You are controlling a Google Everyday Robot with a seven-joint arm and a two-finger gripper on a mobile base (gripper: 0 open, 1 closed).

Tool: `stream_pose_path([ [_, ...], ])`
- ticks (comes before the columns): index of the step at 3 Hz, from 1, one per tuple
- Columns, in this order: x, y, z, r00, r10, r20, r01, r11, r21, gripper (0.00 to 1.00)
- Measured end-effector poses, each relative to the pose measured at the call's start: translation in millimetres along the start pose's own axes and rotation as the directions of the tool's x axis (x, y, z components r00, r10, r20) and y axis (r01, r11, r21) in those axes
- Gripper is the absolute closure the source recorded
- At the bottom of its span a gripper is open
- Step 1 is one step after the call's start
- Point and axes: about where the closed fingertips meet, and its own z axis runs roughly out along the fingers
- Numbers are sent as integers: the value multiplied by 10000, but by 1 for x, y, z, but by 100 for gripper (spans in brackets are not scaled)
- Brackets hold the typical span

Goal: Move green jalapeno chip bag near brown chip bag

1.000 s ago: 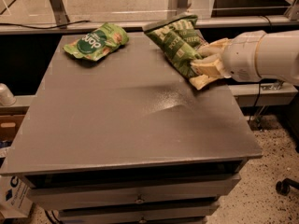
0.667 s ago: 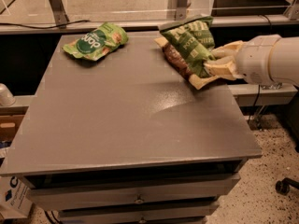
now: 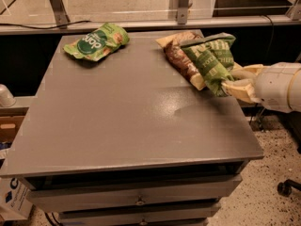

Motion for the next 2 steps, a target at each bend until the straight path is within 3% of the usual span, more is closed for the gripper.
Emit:
stream_pose_path([
  [2, 39, 41, 8, 9984, 480, -309, -492, 9980, -408, 100],
])
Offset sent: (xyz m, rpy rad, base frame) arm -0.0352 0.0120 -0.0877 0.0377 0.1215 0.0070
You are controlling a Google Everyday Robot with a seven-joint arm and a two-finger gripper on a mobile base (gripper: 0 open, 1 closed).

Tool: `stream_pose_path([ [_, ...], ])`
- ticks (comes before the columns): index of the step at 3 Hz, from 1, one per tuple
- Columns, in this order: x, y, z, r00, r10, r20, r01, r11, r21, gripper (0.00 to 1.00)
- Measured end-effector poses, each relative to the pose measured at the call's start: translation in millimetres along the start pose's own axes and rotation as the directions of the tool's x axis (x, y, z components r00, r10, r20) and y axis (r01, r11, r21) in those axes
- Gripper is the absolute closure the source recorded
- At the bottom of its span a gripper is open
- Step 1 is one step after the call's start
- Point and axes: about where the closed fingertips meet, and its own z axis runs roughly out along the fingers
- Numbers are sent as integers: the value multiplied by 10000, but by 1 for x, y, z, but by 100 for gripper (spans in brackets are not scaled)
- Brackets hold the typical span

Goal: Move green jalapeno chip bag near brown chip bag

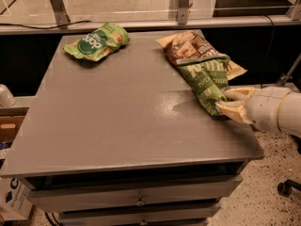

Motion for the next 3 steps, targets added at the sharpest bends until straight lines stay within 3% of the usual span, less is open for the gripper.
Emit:
stream_pose_path([
  [1, 9, 14, 4, 9998, 124, -131, -127, 9996, -238, 83],
  [3, 7, 13, 3, 9998, 123, -132, -126, 9996, -237, 35],
])
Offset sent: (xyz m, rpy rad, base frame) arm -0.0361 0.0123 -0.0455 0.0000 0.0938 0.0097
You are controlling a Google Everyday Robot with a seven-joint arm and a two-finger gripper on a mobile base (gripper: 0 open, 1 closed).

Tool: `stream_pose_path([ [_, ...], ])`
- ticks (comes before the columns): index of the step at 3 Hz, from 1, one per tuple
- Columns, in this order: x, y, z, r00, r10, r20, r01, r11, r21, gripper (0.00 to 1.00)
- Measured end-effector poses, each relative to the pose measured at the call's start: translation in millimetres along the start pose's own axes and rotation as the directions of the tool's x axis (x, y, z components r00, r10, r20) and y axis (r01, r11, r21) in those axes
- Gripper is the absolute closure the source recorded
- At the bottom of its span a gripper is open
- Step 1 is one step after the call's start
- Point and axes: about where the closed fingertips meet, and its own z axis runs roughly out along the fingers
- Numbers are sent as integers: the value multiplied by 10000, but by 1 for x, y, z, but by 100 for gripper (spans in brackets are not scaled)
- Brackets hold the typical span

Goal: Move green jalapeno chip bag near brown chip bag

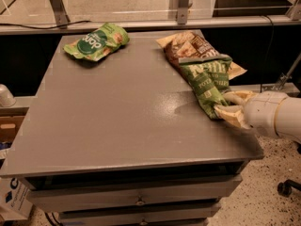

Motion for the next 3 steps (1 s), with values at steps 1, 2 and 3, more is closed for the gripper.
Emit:
stream_pose_path([
  [1, 3, 19, -3, 9999, -17, -107, 15, 9998, -180, 12],
  [2, -6, 34, -7, 9998, -197, 30, 198, 9993, -302, 0],
  [3, -35, 41, -16, 9965, -670, 504, 685, 9973, -269, 0],
])
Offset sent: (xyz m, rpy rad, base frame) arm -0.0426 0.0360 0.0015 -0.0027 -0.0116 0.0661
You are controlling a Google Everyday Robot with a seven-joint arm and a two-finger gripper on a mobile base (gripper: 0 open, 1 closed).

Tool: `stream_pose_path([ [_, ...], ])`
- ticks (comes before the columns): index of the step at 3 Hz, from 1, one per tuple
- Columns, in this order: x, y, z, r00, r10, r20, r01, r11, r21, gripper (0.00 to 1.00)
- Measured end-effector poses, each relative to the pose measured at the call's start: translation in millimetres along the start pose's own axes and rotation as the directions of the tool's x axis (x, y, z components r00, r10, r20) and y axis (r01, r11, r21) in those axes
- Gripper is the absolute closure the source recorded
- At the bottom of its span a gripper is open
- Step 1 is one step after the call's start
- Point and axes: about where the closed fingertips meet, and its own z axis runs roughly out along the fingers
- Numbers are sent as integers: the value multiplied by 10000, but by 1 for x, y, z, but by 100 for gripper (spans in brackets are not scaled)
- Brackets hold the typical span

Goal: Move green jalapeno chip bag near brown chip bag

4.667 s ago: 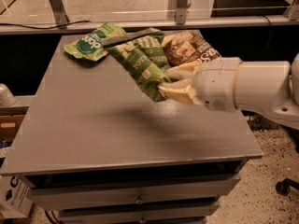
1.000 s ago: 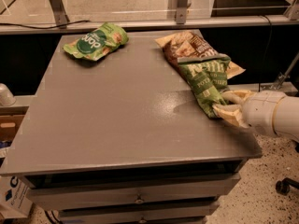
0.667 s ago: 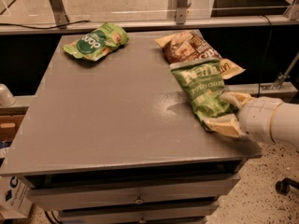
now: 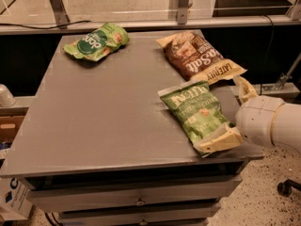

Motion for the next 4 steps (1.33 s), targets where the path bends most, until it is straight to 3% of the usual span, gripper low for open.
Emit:
stream_pose_path([
  [1, -41, 0, -13, 9963, -581, 639, 572, 9982, 164, 0],
  [3, -46, 0, -16, 9939, -626, 908, 613, 9980, 166, 0],
  [4, -35, -29, -24, 9943, -470, 958, 407, 9969, 667, 0],
])
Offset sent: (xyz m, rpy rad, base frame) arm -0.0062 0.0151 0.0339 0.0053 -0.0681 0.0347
